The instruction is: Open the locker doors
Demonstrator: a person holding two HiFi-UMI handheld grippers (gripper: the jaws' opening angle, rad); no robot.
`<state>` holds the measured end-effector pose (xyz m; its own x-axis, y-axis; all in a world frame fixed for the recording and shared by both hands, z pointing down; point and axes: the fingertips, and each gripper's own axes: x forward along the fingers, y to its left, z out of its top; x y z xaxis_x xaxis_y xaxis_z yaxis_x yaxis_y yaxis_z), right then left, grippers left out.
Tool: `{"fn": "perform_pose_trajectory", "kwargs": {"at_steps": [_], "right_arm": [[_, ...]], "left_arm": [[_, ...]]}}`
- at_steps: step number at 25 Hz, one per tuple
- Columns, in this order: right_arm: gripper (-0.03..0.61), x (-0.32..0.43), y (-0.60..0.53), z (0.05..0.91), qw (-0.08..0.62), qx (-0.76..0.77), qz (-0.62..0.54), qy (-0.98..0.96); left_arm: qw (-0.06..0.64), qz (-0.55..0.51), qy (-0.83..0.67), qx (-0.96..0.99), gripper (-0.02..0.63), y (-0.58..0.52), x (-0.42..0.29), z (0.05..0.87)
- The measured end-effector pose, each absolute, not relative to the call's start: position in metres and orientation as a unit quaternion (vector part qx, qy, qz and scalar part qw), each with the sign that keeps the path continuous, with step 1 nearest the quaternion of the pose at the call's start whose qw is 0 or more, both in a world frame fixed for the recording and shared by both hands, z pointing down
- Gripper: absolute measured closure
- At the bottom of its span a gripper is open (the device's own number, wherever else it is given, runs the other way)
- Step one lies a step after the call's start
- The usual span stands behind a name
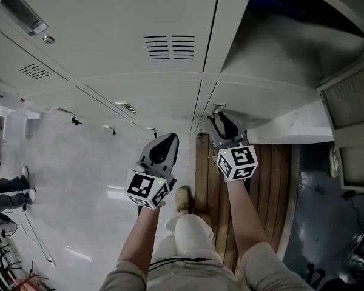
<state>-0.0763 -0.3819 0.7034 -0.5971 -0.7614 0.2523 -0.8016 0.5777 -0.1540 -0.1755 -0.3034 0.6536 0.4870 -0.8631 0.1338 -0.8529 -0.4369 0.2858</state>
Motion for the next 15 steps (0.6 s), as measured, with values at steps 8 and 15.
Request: {"fn": "perform_pose_trajectory", "kwargs": {"at_steps": [8, 15], "right_arm": [[0.416, -0.095, -0.403, 0.717, 0.083, 0.433, 0.111, -0.890], [0.414, -0.094, -0.392, 0.717, 0.074, 0.435, 0.118, -0.889]], "left_arm": [[0.171, -0.006, -0.506, 0.845, 0.615, -0.298, -0.183, 0.678], [0.172, -0.001, -0.514, 0.840, 0.615, -0.295, -0.196, 0.678]]}}
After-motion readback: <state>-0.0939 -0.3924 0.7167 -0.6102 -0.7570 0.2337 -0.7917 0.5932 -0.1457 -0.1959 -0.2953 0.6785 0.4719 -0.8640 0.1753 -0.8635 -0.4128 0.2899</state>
